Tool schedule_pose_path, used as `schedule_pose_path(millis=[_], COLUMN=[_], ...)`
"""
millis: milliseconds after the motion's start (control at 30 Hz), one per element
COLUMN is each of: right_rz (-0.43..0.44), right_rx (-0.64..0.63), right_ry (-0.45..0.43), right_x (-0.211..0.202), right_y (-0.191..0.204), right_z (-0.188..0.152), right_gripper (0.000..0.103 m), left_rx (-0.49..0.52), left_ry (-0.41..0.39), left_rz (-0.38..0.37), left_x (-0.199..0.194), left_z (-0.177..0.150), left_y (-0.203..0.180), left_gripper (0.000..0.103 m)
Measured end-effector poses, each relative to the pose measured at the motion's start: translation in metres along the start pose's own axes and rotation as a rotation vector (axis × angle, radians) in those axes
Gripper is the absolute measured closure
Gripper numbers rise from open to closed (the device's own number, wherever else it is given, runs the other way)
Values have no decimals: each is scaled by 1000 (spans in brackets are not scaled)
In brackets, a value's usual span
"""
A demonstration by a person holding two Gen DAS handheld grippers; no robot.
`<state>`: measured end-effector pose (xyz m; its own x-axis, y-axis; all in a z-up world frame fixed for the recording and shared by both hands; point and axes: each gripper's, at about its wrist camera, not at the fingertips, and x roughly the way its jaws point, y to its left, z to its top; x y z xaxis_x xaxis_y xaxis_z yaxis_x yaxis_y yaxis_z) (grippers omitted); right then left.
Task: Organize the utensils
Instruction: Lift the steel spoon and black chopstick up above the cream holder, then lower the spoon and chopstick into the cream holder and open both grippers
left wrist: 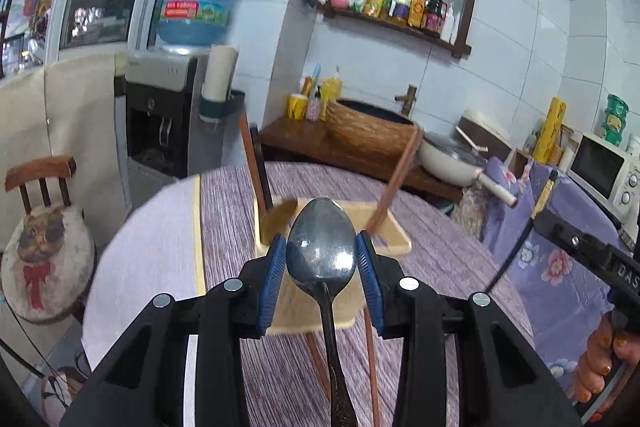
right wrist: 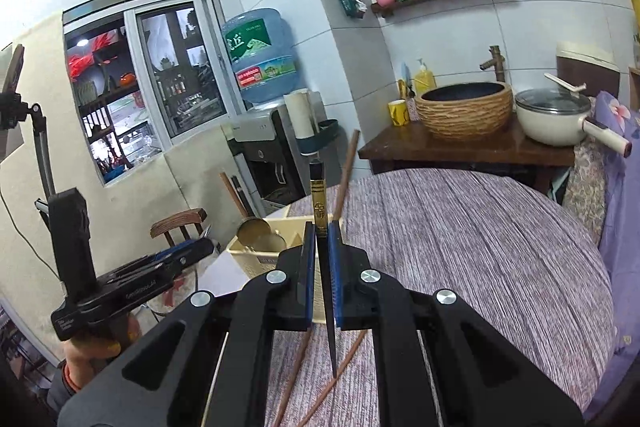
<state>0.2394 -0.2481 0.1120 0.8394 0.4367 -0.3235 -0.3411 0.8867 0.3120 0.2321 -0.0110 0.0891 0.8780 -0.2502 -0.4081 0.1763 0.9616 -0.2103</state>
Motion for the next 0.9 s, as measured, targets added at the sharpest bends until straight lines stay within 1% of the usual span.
schedule_pose_path(millis=[100, 167, 233, 300, 400, 467, 567, 633, 667, 733, 833, 900], right_rz=[34, 57, 65, 79, 71, 58, 42, 35, 30, 24, 24, 27], right_rx=[-10, -29, -47, -47, -66, -67, -69, -80, -86, -89, -91, -84], right_ry=[-22, -47, -74, -99, -127, -136, -140, -142, -136, -111, -82, -65], right_x=[0, 0, 3, 8, 21, 35, 55, 66, 71, 82, 92, 96], right_y=[8, 15, 22, 26, 32, 31, 27, 27, 26, 25, 25, 23], right_z=[22, 41, 59, 79, 100, 109, 110, 107, 103, 94, 81, 72], right_gripper=[95, 95, 95, 95, 95, 95, 95, 95, 95, 95, 95, 95], left_rx=[-10, -7, -11, -17, 29, 54, 52, 65, 69, 70, 84, 79], left_ry=[-73, -133, -171, -214, -261, -248, -247, -271, -268, -253, -279, -268], left_rz=[15, 39, 54, 59, 80, 86, 83, 105, 115, 112, 131, 121], left_x=[0, 4, 12, 21, 38, 51, 63, 67, 68, 70, 66, 67], left_z=[29, 51, 68, 79, 88, 87, 78, 69, 67, 63, 52, 48], left_y=[0, -1, -3, -3, -6, -7, -2, 0, 0, 1, 2, 3], left_gripper=[67, 67, 67, 67, 67, 67, 67, 67, 67, 67, 67, 67])
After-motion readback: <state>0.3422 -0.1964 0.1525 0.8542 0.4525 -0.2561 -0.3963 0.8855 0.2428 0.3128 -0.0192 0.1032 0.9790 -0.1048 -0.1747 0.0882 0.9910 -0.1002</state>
